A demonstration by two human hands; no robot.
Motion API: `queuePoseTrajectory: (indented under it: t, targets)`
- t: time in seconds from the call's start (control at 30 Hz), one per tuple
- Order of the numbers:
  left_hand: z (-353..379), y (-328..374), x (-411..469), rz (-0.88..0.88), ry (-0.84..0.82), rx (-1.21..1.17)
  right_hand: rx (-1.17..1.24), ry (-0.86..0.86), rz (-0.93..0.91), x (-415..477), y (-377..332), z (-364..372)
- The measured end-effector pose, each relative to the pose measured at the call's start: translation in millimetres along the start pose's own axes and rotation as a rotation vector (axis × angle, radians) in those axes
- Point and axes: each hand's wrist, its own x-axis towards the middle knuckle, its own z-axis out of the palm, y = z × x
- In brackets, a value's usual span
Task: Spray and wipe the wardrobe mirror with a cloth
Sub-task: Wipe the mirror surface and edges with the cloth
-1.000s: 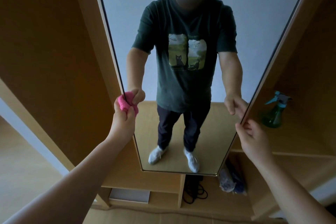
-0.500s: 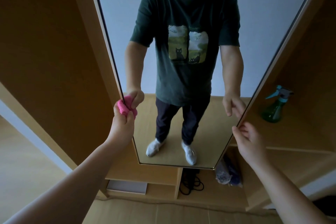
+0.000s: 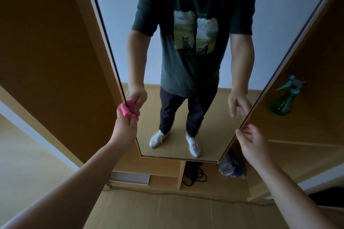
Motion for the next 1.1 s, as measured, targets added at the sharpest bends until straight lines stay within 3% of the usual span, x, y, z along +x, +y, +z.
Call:
queuePoseTrajectory:
  t: [1.1]
  targets:
    - [33,-88,-10,-0.142,-0.035,0.021,-0.089,-0.116,0.129,-19,63,37]
